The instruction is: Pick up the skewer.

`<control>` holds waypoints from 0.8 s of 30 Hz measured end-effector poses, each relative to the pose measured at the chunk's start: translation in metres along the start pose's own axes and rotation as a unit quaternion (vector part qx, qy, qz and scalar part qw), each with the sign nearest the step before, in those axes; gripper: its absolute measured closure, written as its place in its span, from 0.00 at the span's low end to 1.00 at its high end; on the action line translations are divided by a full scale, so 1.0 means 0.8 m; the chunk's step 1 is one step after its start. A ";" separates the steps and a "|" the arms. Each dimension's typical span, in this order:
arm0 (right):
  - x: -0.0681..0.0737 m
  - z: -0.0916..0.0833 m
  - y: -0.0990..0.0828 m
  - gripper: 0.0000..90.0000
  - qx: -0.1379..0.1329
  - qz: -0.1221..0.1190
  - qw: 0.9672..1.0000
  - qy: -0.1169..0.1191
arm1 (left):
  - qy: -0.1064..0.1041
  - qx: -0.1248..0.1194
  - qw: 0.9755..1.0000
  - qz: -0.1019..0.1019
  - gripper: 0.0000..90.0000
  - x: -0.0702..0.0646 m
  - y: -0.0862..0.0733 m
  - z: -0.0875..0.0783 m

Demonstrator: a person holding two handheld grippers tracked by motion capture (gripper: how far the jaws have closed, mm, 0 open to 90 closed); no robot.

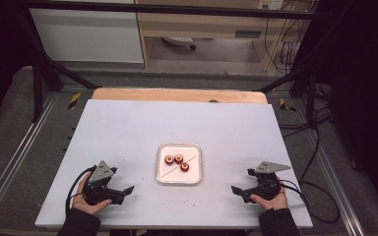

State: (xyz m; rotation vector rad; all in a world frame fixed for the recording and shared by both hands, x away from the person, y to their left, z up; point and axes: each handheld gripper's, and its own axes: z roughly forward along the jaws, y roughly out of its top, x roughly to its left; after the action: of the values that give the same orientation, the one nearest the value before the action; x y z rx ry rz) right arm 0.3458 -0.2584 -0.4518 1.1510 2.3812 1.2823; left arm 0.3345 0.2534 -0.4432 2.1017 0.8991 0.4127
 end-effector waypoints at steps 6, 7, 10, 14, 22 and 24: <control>0.000 0.000 0.000 0.01 0.002 0.001 1.000 0.000 | -0.001 0.000 1.000 0.001 0.07 -0.002 0.002 0.000; 0.000 0.000 0.000 0.01 0.002 0.001 1.000 0.000 | -0.001 0.000 1.000 0.001 0.07 -0.002 0.002 0.000; 0.000 0.000 0.000 0.01 0.002 0.001 1.000 -0.001 | -0.002 0.001 1.000 0.001 0.07 -0.003 0.003 0.001; 0.000 0.000 -0.001 0.01 0.006 0.001 1.000 -0.003 | -0.002 0.000 1.000 0.001 0.08 -0.006 0.005 0.002; 0.000 0.001 0.000 0.01 0.006 0.002 1.000 -0.004 | -0.005 0.002 1.000 0.002 0.08 -0.011 0.011 0.007; 0.000 0.001 0.000 0.01 0.006 0.003 1.000 -0.004 | -0.005 0.002 1.000 0.000 0.08 -0.012 0.012 0.008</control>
State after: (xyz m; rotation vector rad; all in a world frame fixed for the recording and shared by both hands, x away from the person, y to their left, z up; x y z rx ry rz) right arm 0.3458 -0.2578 -0.4524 1.1639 2.3848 1.2657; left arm 0.3358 0.2385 -0.4398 2.1065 0.8941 0.3998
